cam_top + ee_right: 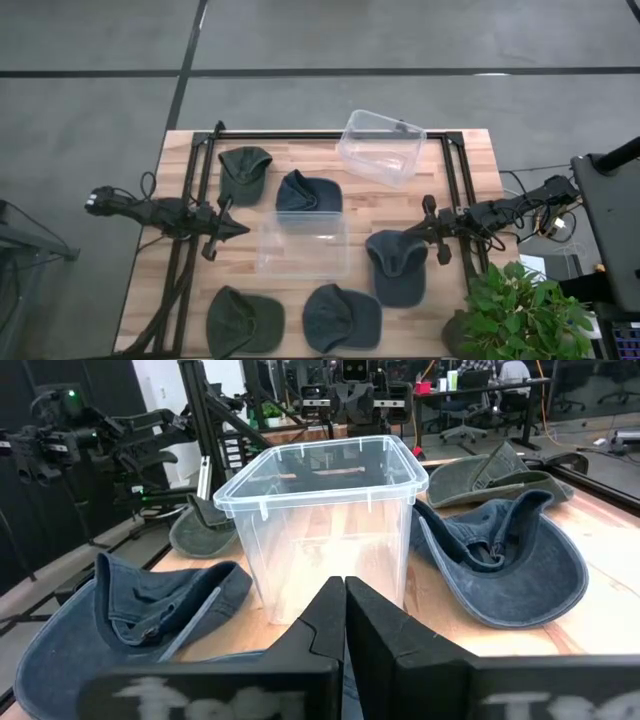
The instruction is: Pick & Place hat
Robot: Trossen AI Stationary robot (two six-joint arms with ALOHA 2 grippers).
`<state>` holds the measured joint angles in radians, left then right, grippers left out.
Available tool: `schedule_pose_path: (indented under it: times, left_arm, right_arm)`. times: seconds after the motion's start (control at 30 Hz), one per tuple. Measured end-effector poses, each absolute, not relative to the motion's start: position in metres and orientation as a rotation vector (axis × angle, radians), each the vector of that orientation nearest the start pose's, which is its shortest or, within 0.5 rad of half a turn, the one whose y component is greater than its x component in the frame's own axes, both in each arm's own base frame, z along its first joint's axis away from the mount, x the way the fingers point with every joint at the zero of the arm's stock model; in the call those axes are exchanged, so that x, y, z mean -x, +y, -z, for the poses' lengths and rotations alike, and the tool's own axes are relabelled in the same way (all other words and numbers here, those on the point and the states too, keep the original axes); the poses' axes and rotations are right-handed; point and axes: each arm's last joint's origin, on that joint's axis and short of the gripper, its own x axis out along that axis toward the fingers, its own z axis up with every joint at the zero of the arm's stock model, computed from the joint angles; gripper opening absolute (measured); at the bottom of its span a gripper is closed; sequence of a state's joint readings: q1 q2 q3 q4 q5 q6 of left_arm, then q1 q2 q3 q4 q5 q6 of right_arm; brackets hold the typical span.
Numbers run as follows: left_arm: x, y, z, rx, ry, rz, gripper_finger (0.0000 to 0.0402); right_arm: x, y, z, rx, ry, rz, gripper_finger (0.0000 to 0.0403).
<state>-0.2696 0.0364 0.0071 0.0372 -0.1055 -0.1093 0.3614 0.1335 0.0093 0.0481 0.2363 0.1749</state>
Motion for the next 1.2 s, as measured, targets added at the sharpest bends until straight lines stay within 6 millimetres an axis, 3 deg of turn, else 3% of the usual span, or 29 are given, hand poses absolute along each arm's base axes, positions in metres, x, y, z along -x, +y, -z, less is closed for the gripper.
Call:
schedule_pose_path:
  times: [0.27, 0.67, 0.8, 1.0, 1.2]
  left_arm:
    - [-0.097, -0.024, -0.167, 0.110, 0.001, 0.164, 0.0000]
    - [-0.097, -0.024, -0.167, 0.110, 0.001, 0.165, 0.0000]
    - [-0.097, -0.024, -0.167, 0.110, 0.001, 0.164, 0.0000]
    - [-0.097, -0.024, -0.167, 0.110, 0.001, 0.164, 0.0000]
    - [-0.097, -0.024, -0.167, 0.110, 0.001, 0.165, 0.0000]
  right_arm:
    - [-0.100, 0.031, -0.164, -0.237, 0.055, -0.121, 0.0009]
    - [-0.101, 0.029, -0.161, -0.768, 0.108, -0.076, 0.0016]
    - [-0.103, 0.031, -0.156, -0.888, 0.179, -0.071, 0.0055]
    - [-0.107, 0.033, -0.149, -0.961, 0.262, -0.032, 0.0145]
    - [-0.111, 0.036, -0.170, -1.053, 0.219, -0.132, 0.0205]
